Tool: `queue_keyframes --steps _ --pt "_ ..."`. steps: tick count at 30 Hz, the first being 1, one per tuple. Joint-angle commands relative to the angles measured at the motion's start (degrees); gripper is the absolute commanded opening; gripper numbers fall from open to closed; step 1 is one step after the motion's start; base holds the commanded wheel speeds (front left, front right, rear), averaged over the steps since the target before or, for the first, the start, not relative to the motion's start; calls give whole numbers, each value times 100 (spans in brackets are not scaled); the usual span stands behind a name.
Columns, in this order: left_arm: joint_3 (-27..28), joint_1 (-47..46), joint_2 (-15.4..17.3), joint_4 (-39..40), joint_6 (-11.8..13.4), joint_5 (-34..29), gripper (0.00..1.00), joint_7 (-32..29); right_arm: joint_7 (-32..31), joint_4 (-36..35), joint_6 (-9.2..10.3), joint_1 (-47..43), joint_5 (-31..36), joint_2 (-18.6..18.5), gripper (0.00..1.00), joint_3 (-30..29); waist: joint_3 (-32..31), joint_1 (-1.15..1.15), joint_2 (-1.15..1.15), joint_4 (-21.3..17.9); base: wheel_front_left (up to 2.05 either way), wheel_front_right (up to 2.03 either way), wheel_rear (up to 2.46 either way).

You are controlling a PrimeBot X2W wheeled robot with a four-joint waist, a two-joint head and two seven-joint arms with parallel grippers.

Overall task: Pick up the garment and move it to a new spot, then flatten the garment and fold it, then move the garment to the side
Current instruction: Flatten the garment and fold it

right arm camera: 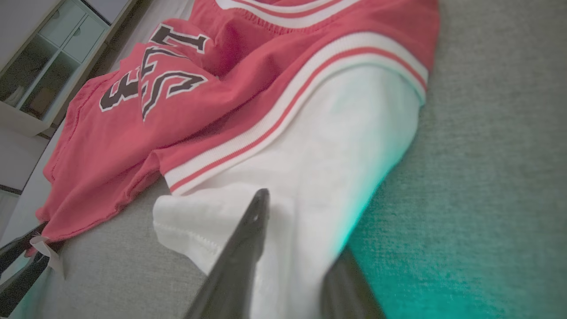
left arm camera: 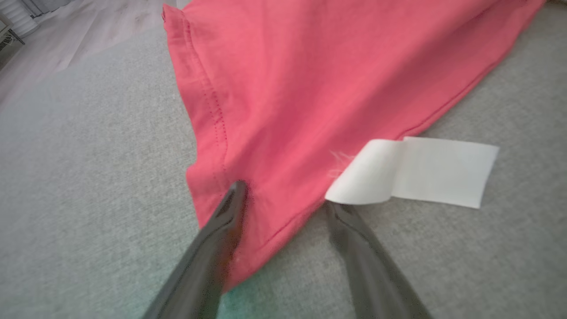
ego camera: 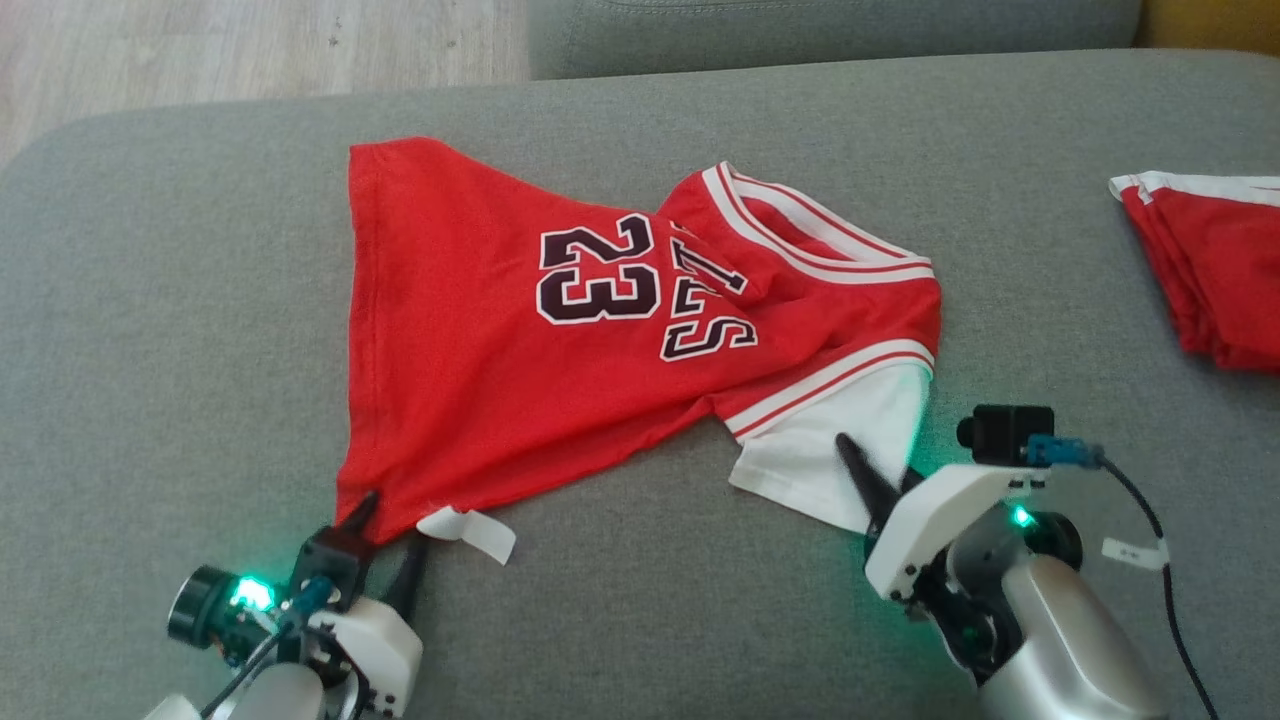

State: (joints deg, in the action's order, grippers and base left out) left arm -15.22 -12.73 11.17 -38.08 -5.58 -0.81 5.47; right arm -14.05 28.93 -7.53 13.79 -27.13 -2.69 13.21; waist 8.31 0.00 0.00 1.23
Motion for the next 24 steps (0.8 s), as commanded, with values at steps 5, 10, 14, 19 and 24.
queue_keyframes --steps 5,10,14,19,24 --pt "130 -273 145 -281 -45 175 0 6 104 -261 4 413 -584 -19 0 100 -99 0 0 8 0 0 0" --pt "211 -269 134 -91 -95 441 0 198 -12 -882 4 391 -919 -19 0 -141 -231 0 0 -25 0 0 0" --pt "244 -74 218 1076 -166 967 0 120 -525 -2426 4 96 -1333 -142 0 -827 -433 0 0 -30 0 0 0" --pt "94 261 473 3347 -187 1825 0 -657 -1379 -4262 4 -254 -1784 -165 0 -1843 -571 0 0 -19 0 0 0" --pt "79 282 873 5896 -189 2652 0 -1676 -2332 -5822 4 -189 -2193 -77 0 -2653 -601 0 0 -79 0 0 0"
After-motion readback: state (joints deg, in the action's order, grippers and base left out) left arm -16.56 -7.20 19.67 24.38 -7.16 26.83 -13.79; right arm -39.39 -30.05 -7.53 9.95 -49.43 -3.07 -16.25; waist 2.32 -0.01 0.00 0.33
